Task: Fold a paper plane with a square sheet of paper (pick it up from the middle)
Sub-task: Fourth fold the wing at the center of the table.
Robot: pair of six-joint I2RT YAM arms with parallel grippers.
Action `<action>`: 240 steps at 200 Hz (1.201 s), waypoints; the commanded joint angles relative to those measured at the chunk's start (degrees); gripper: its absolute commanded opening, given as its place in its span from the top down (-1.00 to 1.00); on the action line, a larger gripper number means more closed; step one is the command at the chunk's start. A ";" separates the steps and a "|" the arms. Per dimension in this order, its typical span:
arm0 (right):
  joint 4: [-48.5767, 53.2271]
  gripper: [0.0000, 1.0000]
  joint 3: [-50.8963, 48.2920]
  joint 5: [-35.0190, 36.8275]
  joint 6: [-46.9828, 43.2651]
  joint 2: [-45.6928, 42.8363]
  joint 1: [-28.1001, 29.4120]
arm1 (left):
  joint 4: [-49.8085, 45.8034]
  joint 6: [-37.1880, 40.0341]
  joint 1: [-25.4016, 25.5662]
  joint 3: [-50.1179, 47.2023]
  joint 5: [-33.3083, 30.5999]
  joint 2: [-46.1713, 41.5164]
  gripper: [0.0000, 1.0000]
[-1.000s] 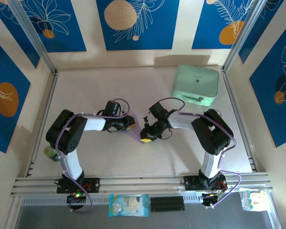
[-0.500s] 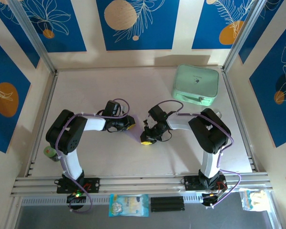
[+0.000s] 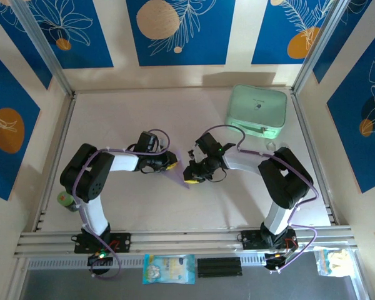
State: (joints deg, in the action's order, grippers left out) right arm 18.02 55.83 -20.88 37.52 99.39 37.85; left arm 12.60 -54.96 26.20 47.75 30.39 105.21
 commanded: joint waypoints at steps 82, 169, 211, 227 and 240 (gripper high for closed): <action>2.40 0.66 6.66 7.01 0.55 7.81 2.33 | -1.11 0.69 -0.66 0.93 0.19 -0.97 0.58; 5.27 0.68 2.46 7.02 -2.99 8.54 1.36 | -2.21 3.33 -1.88 1.83 0.32 -8.15 0.50; 3.95 0.68 -2.32 4.50 -7.01 6.47 0.37 | -1.39 3.95 -2.59 -2.31 -1.01 -11.12 0.52; 3.99 0.68 -3.09 4.04 -7.48 6.17 -0.19 | 1.33 2.99 -2.25 -4.19 0.16 -11.43 0.56; 4.11 0.68 -3.27 3.90 -7.63 6.16 -0.57 | 3.16 2.61 -1.73 -5.34 0.83 -11.43 0.60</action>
State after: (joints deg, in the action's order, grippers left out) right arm 17.26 55.24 -18.06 31.97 104.79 37.87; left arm 12.80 -52.40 23.92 45.12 30.00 94.56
